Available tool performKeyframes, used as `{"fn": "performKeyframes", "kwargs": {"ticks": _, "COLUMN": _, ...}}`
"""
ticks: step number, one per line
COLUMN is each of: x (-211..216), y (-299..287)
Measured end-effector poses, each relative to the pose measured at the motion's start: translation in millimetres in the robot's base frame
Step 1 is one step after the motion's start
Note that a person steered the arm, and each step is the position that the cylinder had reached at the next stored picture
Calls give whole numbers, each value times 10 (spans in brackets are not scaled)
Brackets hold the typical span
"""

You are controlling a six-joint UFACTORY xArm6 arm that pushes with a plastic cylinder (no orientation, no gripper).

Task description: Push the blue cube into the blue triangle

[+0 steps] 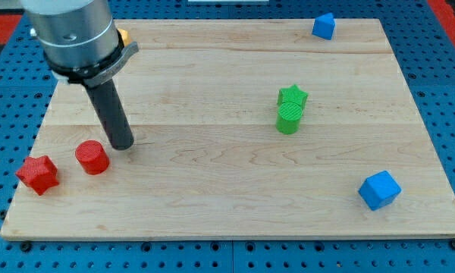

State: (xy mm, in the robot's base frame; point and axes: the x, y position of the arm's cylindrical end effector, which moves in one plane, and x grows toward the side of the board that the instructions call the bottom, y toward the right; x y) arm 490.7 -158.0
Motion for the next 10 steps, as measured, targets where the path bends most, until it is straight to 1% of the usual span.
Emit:
{"fn": "performKeyframes", "kwargs": {"ticks": 1, "x": 142, "y": -167}}
{"fn": "performKeyframes", "kwargs": {"ticks": 2, "x": 154, "y": -151}}
{"fn": "performKeyframes", "kwargs": {"ticks": 3, "x": 257, "y": -261}}
{"fn": "performKeyframes", "kwargs": {"ticks": 4, "x": 263, "y": -300}}
{"fn": "performKeyframes", "kwargs": {"ticks": 5, "x": 309, "y": 558}}
{"fn": "performKeyframes", "kwargs": {"ticks": 6, "x": 781, "y": 1753}}
{"fn": "performKeyframes", "kwargs": {"ticks": 7, "x": 954, "y": 3131}}
{"fn": "performKeyframes", "kwargs": {"ticks": 8, "x": 824, "y": 3986}}
{"fn": "performKeyframes", "kwargs": {"ticks": 9, "x": 823, "y": 4046}}
{"fn": "performKeyframes", "kwargs": {"ticks": 10, "x": 1117, "y": 4439}}
